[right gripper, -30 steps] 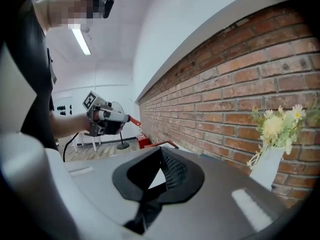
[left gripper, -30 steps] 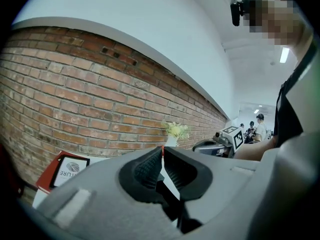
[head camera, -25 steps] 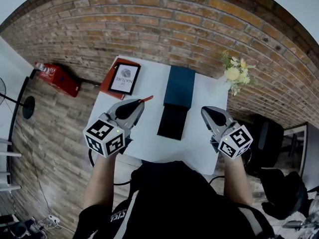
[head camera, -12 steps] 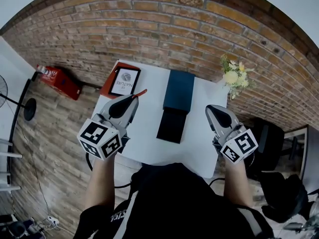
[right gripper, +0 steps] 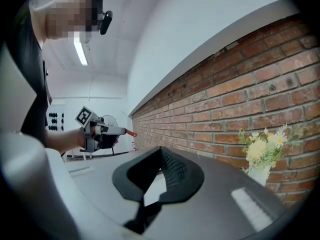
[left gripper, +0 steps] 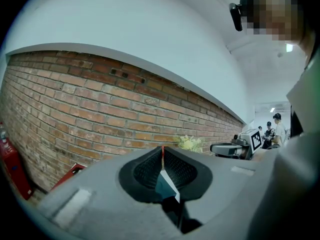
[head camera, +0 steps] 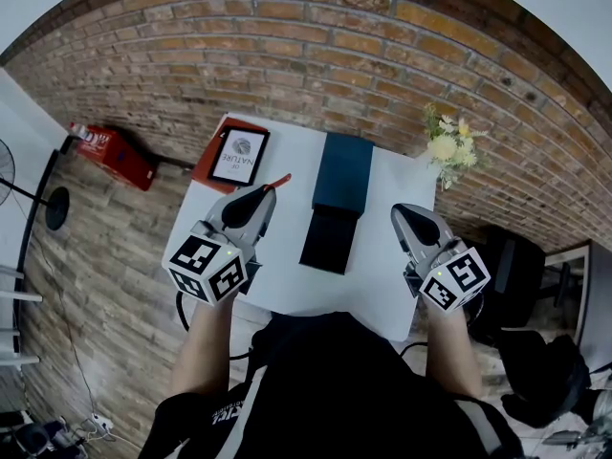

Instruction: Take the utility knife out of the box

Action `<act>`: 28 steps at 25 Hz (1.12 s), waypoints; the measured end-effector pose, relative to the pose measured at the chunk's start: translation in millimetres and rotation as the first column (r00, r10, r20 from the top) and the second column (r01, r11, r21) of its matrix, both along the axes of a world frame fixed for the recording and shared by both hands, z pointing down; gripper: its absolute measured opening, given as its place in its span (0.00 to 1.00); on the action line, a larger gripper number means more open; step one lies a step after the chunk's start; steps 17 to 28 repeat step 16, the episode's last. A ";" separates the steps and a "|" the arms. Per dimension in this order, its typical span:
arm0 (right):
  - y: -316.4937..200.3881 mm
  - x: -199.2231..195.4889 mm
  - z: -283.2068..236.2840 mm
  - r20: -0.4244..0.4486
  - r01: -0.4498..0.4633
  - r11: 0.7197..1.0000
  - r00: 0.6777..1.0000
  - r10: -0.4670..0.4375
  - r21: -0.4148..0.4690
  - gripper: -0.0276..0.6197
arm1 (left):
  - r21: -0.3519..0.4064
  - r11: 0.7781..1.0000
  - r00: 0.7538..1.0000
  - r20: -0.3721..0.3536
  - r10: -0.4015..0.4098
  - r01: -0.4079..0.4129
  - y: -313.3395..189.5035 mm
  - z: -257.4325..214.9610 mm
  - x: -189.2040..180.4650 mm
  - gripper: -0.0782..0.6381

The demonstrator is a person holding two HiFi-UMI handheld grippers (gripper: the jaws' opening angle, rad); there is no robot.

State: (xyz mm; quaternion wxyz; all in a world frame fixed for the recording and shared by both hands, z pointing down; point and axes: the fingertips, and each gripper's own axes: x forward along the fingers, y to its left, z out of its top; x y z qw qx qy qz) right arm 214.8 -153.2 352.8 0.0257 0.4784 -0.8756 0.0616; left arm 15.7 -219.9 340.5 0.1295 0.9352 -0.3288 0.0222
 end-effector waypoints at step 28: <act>5.2 -0.3 10.1 0.022 -0.001 1.000 1.000 0.002 -0.025 0.04 | -0.023 1.000 1.000 -0.009 0.009 -0.009 5.9 4.6 -1.4 0.13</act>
